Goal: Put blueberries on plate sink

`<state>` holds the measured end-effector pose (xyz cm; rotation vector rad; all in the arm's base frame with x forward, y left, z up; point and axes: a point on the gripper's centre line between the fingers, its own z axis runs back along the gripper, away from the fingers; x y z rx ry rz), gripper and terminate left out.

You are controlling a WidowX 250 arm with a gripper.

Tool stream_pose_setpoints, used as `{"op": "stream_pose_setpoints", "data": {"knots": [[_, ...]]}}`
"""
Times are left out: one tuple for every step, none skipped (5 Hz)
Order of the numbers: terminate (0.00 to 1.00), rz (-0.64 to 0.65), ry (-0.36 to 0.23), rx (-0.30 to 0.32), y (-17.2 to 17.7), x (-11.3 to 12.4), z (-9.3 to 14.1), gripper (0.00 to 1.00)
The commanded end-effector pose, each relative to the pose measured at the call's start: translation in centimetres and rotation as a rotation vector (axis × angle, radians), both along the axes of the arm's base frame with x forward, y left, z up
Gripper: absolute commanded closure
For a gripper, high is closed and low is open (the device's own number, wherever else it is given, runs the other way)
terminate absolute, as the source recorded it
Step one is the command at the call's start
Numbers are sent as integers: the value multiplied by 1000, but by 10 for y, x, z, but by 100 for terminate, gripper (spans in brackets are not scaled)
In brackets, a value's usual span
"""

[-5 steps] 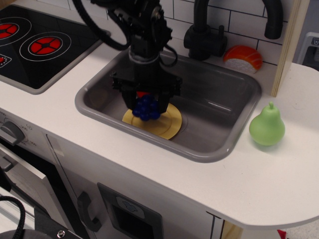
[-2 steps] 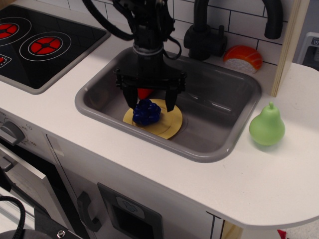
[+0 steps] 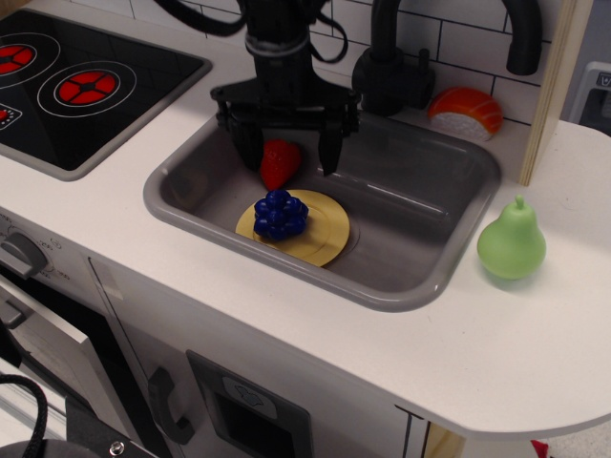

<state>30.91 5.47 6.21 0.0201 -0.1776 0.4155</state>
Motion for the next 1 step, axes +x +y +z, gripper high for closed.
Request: {"op": "stream_pose_setpoints", "data": {"knots": [[100, 1, -64, 12, 3, 9, 22, 0]]}}
